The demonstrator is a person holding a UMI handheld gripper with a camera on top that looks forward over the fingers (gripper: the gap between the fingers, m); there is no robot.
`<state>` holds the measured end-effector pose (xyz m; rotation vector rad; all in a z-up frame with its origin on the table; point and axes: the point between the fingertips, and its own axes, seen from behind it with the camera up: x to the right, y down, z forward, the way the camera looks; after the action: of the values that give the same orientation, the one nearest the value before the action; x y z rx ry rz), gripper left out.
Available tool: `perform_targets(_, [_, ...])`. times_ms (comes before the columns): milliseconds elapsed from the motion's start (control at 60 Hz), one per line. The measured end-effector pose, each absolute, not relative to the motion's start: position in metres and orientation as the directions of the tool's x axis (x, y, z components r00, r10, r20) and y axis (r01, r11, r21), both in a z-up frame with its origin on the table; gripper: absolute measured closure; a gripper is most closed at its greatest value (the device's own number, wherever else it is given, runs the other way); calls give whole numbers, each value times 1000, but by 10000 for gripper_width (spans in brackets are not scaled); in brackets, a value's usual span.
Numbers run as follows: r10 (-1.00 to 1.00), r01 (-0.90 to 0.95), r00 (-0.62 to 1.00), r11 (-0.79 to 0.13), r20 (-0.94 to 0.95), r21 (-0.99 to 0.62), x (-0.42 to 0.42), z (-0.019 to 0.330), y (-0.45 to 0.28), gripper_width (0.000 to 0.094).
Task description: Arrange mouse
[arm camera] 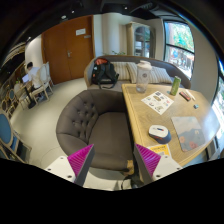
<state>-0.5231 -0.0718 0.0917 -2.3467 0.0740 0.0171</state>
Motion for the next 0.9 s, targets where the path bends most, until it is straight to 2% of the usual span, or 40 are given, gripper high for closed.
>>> perform_targets(83, [-75,-49,997,-691,3,-721,-507,87,-74,114])
perform_targets(250, [-93,35,984,-726,149,-687,-424,36,-82,116])
perform_targets(383, [-123,54,973,-706,197,-706,-353,18,-67,117])
perform_targets(617, [2,110,988,-699,151,-706,-302,-14,-24,119])
perform_targets(717, [64,96,995,-673,71,-733,-305,-13,0,136])
perform_targets(817, [115,94,993,-657,24,-748,-309,-15,23,215])
perform_targets(900, [128,66,992,-656,-24,-751,-314,-17,36,337])
